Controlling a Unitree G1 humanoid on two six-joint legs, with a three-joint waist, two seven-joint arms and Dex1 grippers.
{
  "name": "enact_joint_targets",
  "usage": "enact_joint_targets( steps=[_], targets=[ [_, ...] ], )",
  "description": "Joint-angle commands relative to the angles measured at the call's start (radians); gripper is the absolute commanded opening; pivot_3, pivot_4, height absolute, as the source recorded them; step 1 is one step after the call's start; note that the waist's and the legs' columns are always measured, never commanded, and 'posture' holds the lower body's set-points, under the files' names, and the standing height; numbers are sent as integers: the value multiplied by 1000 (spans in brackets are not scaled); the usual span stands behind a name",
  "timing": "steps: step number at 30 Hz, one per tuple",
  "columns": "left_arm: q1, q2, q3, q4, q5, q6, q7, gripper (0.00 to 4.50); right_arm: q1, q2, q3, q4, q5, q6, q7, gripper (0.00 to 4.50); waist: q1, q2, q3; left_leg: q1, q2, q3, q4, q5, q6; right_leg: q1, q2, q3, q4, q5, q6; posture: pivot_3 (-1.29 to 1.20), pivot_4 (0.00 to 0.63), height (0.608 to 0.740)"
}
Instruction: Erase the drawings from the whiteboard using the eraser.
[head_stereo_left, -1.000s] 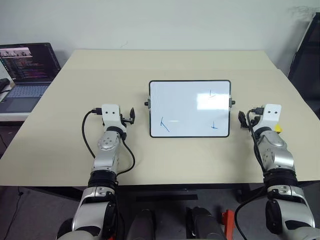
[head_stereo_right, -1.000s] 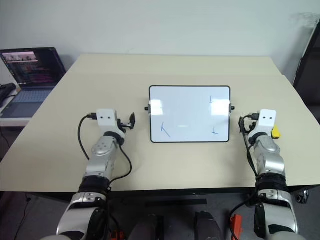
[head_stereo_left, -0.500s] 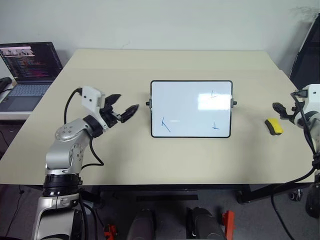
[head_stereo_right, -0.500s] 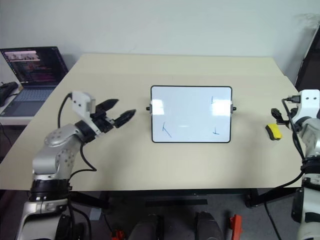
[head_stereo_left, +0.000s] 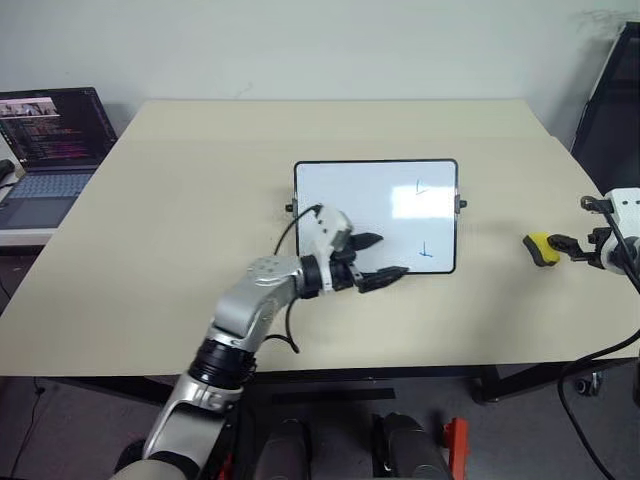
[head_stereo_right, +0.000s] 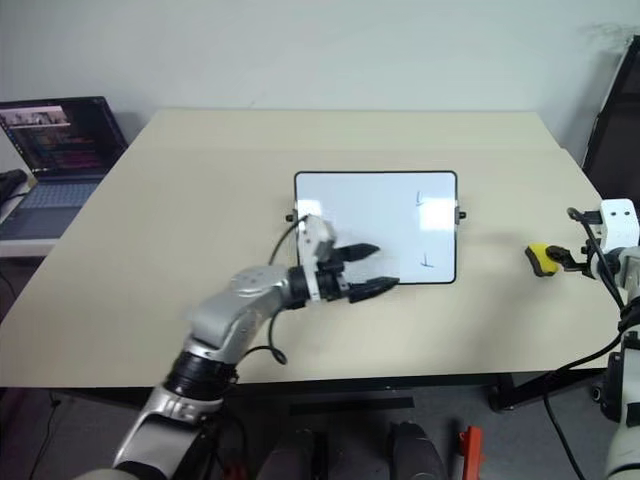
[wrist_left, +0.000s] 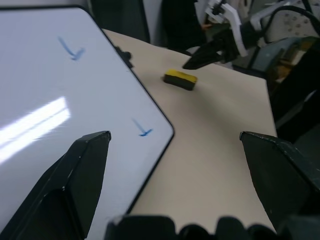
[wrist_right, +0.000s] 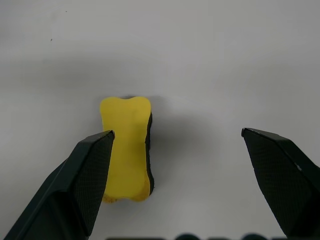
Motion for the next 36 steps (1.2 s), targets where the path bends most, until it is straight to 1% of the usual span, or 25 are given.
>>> enact_joint_targets(
  steps=[1, 5, 9, 15, 16, 25, 36],
  targets=[
    [-45, -56, -33, 25, 25, -47, -21, 4500, -36, -2, 5, 31, -14, -33, 24, 4466, 0, 0, 0, 0, 0, 0, 0, 0, 0, 0, 0, 0, 0, 0, 0, 0, 150, 740],
    [-54, -82, -35, 31, 38, -48, -28, 4500, -46, 16, 5, 66, -19, -40, 41, 4466, -2, 0, 0, 0, 0, 0, 0, 0, 0, 0, 0, 1, 0, 0, 0, 0, 150, 740],
    [-44, -76, -56, 26, 60, -48, -48, 4500, -44, 27, 5, 85, -21, -61, 46, 4466, -4, 1, 0, 0, 0, 0, 0, 0, 0, 0, 0, 1, 1, 0, 0, 0, 150, 740],
    [-41, -75, -50, 21, 68, -43, -52, 4500, -52, 37, 1, 108, -27, -85, 39, 4466, -4, 1, 0, 0, 0, 0, 0, 0, 0, 0, 0, 1, 1, 0, 0, 0, 150, 740],
    [-39, -73, -50, 19, 70, -41, -51, 4500, -53, 39, 2, 111, -28, -87, 40, 4297, -4, 1, 0, 0, 0, 0, 0, 0, 0, 0, 0, 1, 1, 0, 0, 0, 150, 740],
    [-22, -69, -55, 4, 85, -34, -47, 4500, -52, 61, -6, 129, -33, -89, 39, 4297, -4, 1, 0, 0, 0, 0, 0, 0, 0, 0, 0, 1, 1, 1, -1, 0, 150, 740],
    [-17, -62, -57, 6, 91, -31, -49, 4500, -11, 66, -82, 106, 23, -145, 37, 4297, -5, 1, 0, 0, 0, 0, 0, 0, 0, 0, 0, 1, 1, 1, -1, 0, 150, 740]
  ],
)
